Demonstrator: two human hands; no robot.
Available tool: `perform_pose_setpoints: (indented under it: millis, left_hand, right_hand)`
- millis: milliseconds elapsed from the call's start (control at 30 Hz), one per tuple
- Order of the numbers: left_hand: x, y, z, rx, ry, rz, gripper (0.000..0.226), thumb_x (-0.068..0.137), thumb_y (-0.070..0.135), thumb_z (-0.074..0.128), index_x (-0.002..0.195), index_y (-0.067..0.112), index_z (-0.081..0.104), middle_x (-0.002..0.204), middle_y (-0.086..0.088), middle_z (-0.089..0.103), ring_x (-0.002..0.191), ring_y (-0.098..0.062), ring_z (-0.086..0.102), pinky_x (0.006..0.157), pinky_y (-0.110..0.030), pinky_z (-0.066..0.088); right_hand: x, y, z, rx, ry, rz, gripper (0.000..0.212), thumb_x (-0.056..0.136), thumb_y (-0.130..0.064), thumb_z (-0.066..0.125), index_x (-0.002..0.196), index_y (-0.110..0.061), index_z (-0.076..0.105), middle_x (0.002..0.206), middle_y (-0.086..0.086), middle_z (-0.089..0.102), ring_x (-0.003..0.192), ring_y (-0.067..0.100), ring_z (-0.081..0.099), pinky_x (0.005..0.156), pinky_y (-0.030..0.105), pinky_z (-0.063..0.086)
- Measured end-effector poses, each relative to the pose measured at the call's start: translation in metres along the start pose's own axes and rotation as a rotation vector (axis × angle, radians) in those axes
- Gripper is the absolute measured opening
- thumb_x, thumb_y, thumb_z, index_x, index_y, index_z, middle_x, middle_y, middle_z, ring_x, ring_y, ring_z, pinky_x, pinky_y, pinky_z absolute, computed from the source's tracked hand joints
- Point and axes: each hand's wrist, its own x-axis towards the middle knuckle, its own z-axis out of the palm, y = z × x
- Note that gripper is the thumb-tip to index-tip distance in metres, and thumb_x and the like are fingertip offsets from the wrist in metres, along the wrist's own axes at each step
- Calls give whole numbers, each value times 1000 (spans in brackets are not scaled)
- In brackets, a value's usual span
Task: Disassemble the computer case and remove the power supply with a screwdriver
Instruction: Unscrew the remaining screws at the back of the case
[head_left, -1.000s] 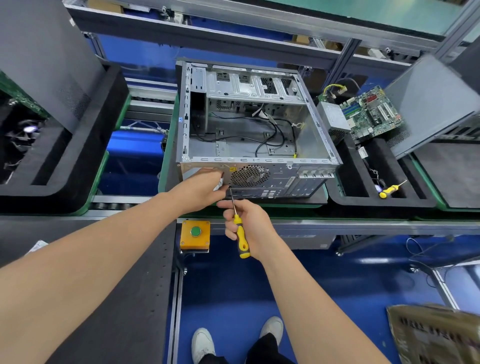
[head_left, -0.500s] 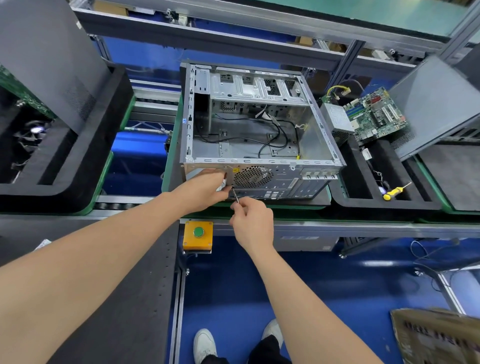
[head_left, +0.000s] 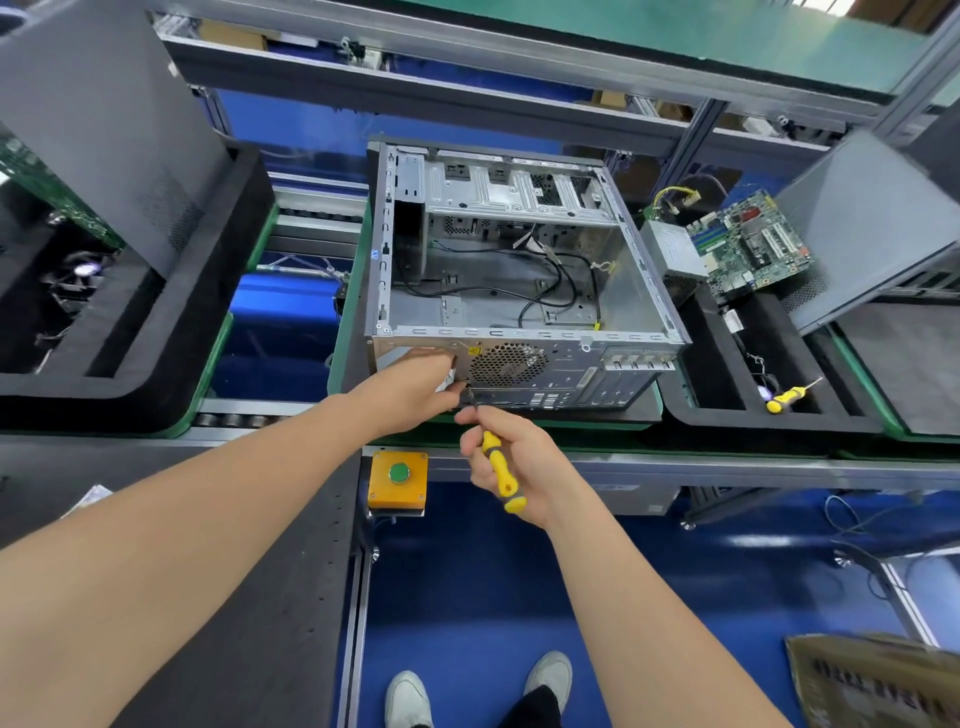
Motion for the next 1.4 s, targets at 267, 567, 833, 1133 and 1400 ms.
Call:
perform_pose_setpoints:
  millis: [267, 567, 833, 1133, 1400]
  left_hand:
    - [1, -3, 3, -27, 17, 28, 13, 102, 34, 55, 99, 21, 56, 83, 9, 56, 76, -11, 54, 62, -24, 36]
    - [3, -6, 6, -36, 14, -2, 25, 100, 36, 56, 111, 14, 62, 96, 2, 63, 81, -13, 57, 68, -26, 43]
    - [2, -2, 1, -36, -14, 11, 20, 101, 34, 55, 110, 17, 61, 94, 2, 63, 81, -13, 58, 70, -27, 47]
    - [1, -1, -1, -22, -10, 19, 21, 102, 33, 55, 109, 15, 61, 101, -2, 66, 89, -18, 61, 81, -35, 51]
    - [1, -2, -2, -37, -18, 9, 24, 101, 35, 55, 113, 15, 60, 102, -1, 65, 87, -16, 58, 77, -31, 48]
  right_hand:
    - [2, 19, -1, 579, -264, 87, 28, 113, -26, 44, 109, -8, 66, 50, -4, 44, 29, 8, 38, 31, 22, 28]
    - [1, 19, 16, -1110, 481, -353, 20, 111, -34, 41, 100, -21, 51, 61, -3, 54, 49, 18, 47, 51, 32, 36]
    - [5, 30, 17, -1122, 578, -384, 26, 107, -43, 40, 98, -29, 59, 62, -1, 62, 60, 28, 64, 60, 37, 48]
    - [3, 16, 3, 434, -100, 58, 21, 105, -22, 51, 109, -8, 67, 60, -4, 45, 35, 9, 36, 39, 22, 28]
    - [2, 17, 10, -139, 145, -153, 26, 112, -22, 43, 111, -8, 66, 61, 4, 54, 33, 14, 36, 36, 25, 32]
